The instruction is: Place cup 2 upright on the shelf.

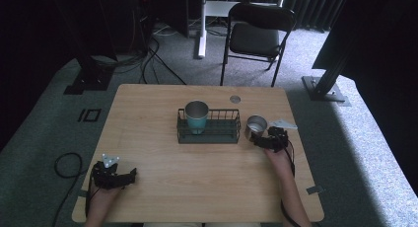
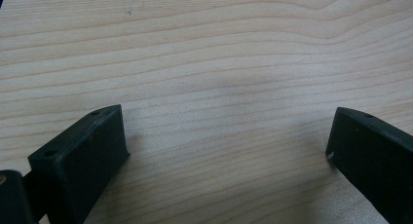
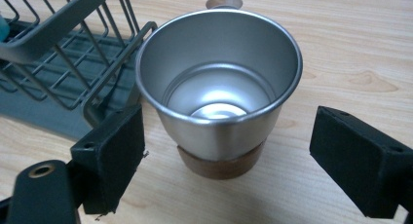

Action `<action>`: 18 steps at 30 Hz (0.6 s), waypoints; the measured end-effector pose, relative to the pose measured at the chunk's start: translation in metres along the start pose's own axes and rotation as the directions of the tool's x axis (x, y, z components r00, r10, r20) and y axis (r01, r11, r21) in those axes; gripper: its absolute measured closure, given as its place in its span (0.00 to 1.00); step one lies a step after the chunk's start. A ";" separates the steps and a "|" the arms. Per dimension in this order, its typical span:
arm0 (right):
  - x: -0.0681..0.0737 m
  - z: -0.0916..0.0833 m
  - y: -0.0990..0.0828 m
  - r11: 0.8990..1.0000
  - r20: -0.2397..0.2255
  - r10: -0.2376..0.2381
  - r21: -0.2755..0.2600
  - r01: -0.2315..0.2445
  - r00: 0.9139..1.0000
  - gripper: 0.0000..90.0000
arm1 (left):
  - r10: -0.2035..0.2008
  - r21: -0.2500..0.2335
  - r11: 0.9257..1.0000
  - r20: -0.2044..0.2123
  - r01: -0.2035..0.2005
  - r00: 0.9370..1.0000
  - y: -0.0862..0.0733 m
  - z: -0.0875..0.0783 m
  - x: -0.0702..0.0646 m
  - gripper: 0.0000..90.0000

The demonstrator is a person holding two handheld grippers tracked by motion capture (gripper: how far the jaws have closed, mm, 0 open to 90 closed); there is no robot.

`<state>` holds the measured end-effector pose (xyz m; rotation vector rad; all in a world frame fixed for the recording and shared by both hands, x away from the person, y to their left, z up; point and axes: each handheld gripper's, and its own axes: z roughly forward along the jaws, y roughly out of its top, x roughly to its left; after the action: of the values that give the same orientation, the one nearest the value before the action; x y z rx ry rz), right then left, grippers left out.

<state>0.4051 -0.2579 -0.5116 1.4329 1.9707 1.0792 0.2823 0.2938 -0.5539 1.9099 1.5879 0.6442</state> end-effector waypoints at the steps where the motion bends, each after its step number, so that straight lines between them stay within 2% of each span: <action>1: 0.000 0.001 0.001 1.000 -0.001 0.002 -0.002 -0.002 1.000 0.14 | 0.000 0.000 1.000 0.000 0.000 1.000 0.000 0.000 0.000 0.02; 5: 0.002 0.006 0.003 1.000 0.004 -0.007 0.005 0.007 1.000 0.13 | 0.000 0.000 1.000 0.000 0.000 1.000 0.000 0.000 0.000 0.02; 13: 0.003 0.016 0.008 1.000 0.012 0.008 -0.004 -0.008 1.000 0.13 | 0.000 0.000 1.000 0.000 0.000 1.000 0.000 0.000 0.000 0.02; 18: 0.008 0.022 0.012 1.000 0.017 -0.015 0.001 0.015 1.000 0.13 | 0.001 0.000 1.000 0.000 -0.001 1.000 0.000 0.000 0.000 0.02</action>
<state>0.4253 -0.2422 -0.5142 1.4210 1.9674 1.0569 0.2823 0.2937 -0.5538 1.9108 1.5876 0.6444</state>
